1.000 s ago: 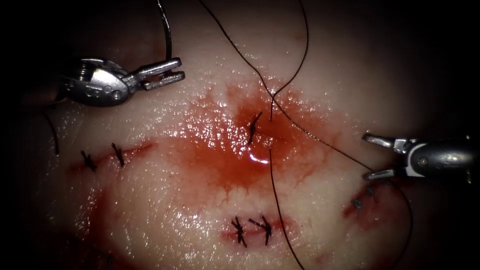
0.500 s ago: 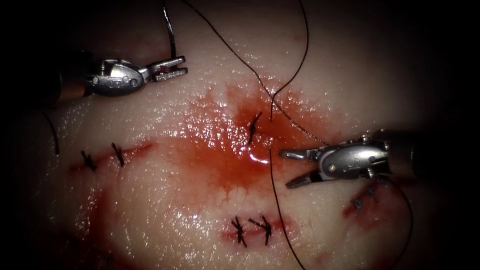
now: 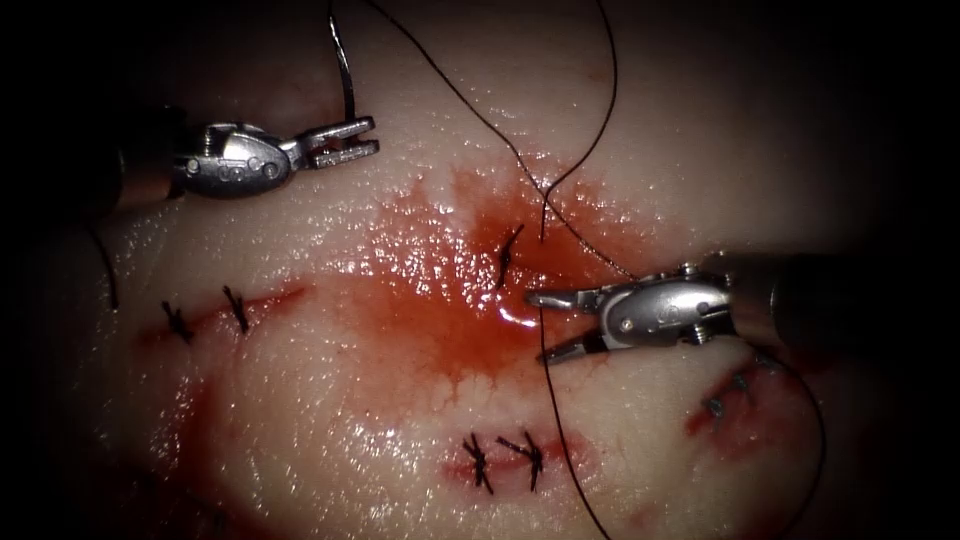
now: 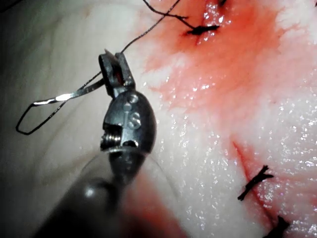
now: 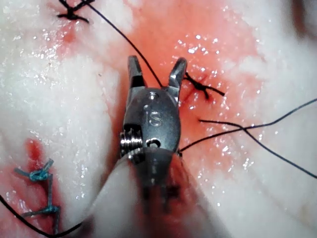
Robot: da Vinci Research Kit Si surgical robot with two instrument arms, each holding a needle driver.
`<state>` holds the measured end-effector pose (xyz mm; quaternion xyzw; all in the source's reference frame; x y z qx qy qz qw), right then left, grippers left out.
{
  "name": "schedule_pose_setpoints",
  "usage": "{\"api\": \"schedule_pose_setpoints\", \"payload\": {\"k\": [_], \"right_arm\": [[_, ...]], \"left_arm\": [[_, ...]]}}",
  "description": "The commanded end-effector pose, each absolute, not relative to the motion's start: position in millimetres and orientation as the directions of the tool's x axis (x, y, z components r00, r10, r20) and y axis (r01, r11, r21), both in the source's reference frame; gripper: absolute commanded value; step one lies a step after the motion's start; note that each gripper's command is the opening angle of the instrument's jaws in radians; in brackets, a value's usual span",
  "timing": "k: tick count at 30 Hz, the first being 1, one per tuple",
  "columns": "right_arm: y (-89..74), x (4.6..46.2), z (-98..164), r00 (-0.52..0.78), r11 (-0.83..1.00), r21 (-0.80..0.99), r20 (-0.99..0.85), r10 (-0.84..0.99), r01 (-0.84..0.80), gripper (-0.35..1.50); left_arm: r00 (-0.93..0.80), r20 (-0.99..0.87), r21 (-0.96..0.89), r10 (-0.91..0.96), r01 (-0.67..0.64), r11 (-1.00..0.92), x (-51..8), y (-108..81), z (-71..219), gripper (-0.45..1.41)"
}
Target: Wound Closure
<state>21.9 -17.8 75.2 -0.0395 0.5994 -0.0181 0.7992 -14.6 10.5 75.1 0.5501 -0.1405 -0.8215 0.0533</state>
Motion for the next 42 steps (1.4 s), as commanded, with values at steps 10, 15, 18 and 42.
{"api": "schedule_pose_setpoints", "payload": {"k": [10, 15, 18, 42], "right_arm": [[-24.2, 22.3, 71, 0.264, 0.997, -0.046, -0.963, -0.060, 0.057, -0.35], [-26.7, 22.3, 68, 0.243, 0.994, -0.045, -0.968, -0.068, 0.098, -0.35], [-27.5, 22.3, 67, 0.230, 0.993, -0.045, -0.971, -0.071, 0.113, -0.35], [-25.4, 21.0, 62, 0.144, 0.993, -0.020, -0.989, -0.037, 0.119, 1.48]], "left_arm": [[-0.387, -0.889, 0.291, -0.244, -0.067, -0.954, -15.1, 10.9, 76, -0.45], [-0.387, -0.889, 0.291, -0.244, -0.067, -0.954, -15.1, 11.0, 76, -0.45], [-0.387, -0.889, 0.291, -0.244, -0.067, -0.954, -15.1, 11.0, 76, -0.45], [-0.389, -0.888, 0.291, -0.245, -0.065, -0.954, -15.1, 10.9, 76, -0.45]]}}
